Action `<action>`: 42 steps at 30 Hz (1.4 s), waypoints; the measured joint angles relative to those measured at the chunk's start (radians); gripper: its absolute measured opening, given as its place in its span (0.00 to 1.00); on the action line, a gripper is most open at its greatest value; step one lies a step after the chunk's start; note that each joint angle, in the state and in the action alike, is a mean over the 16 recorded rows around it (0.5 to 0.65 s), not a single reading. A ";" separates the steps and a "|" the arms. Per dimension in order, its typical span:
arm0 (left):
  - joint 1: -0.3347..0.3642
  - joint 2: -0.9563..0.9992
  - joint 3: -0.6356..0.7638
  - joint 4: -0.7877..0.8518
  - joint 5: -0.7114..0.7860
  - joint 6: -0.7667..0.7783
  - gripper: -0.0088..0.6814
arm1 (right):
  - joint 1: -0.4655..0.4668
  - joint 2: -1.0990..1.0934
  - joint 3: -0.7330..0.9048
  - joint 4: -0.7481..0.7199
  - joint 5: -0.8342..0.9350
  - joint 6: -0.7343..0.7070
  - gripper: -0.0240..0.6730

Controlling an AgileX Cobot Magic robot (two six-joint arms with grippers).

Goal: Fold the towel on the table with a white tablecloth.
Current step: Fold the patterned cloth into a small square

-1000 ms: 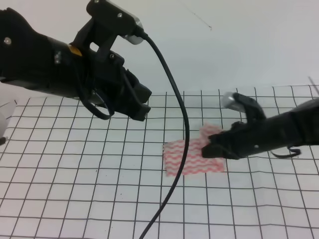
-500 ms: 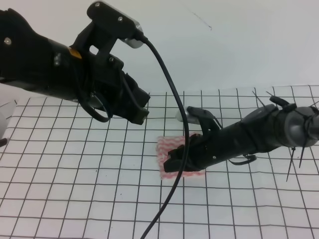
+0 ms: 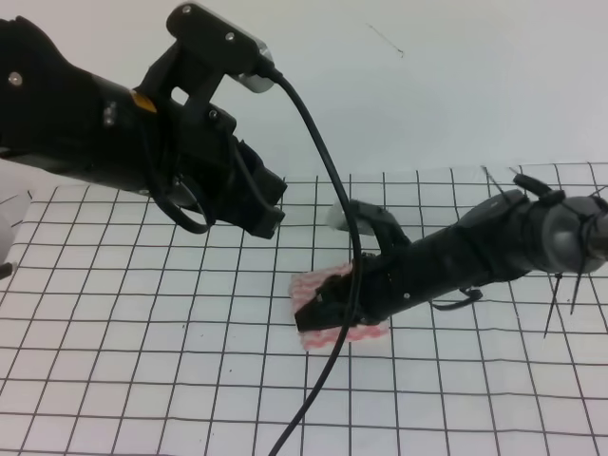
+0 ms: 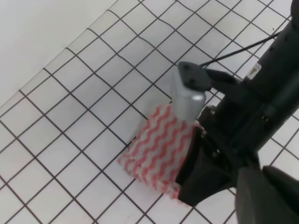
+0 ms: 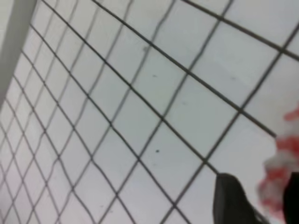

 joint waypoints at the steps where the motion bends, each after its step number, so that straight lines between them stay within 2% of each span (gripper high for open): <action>1: 0.000 0.000 0.000 0.000 0.000 0.000 0.01 | -0.004 -0.009 -0.002 -0.003 0.007 -0.003 0.31; 5: 0.000 0.000 0.000 0.000 -0.003 -0.001 0.01 | -0.028 -0.046 -0.009 -0.021 0.028 -0.013 0.38; 8: 0.000 0.000 0.000 0.000 -0.008 -0.001 0.01 | -0.046 -0.067 -0.011 -0.040 0.034 -0.019 0.38; 24: 0.000 0.000 0.000 -0.002 -0.031 -0.007 0.01 | -0.081 0.013 -0.015 -0.121 0.025 -0.030 0.12; 33: 0.000 0.027 0.000 -0.016 -0.030 -0.017 0.01 | -0.089 -0.055 -0.025 -0.144 0.003 -0.042 0.10; 42: 0.000 0.167 0.000 -0.121 -0.075 0.029 0.01 | -0.102 -0.172 -0.032 -0.262 -0.102 -0.019 0.09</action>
